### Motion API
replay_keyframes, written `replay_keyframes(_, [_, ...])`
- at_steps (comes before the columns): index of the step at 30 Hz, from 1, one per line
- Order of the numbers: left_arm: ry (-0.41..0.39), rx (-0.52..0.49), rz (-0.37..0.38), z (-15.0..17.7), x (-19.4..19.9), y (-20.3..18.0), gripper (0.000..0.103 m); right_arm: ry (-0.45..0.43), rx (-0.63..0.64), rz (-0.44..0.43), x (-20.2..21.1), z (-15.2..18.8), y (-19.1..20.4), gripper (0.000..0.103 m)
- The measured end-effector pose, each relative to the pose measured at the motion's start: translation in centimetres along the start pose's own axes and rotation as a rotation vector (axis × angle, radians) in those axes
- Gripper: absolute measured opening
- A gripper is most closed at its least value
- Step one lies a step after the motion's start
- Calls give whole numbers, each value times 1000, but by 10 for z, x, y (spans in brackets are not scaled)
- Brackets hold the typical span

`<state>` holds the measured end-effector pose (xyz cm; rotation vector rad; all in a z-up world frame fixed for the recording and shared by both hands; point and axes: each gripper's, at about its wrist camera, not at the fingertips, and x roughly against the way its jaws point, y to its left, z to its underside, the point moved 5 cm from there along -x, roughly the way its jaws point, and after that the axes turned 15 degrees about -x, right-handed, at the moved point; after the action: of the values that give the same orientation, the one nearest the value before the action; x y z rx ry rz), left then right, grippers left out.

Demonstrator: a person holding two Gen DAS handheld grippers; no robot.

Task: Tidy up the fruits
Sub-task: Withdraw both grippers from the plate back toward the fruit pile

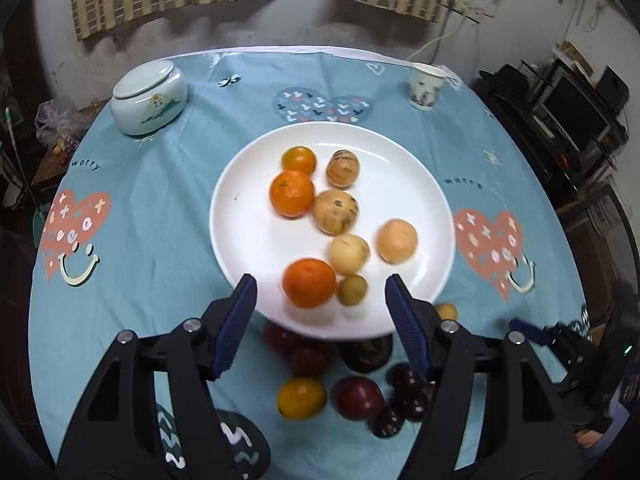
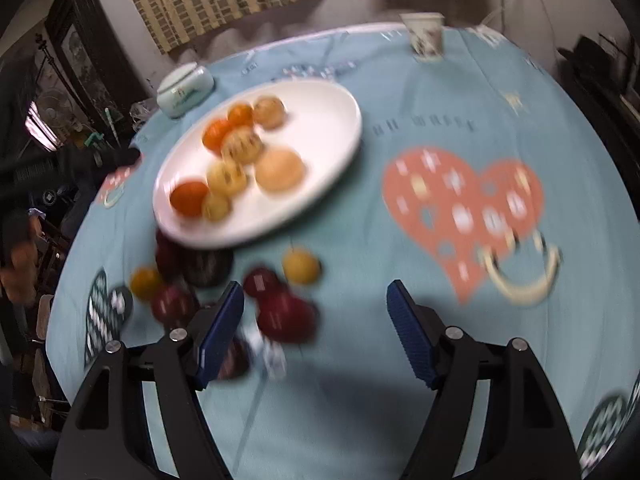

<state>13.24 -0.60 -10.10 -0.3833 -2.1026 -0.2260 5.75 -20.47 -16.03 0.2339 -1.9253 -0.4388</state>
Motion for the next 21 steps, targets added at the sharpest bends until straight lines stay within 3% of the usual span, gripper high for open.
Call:
replay_keyframes(5, [-12,-52,16,8,14,-23,71,49,-11,54,-3,53,-23,74])
replay_keyframes(9, [0,-77,14,15,21,-33,71,-8,3,60,-2,54,-22,76])
replay_keyframes(15, [-11,-78,-11,22,37,-30,73,-48,113,83,-13,64,-8,101])
replay_keyframes(21, [18,-58,-14,38,38,-26,73,-39,124,94,-16,61,-8,102])
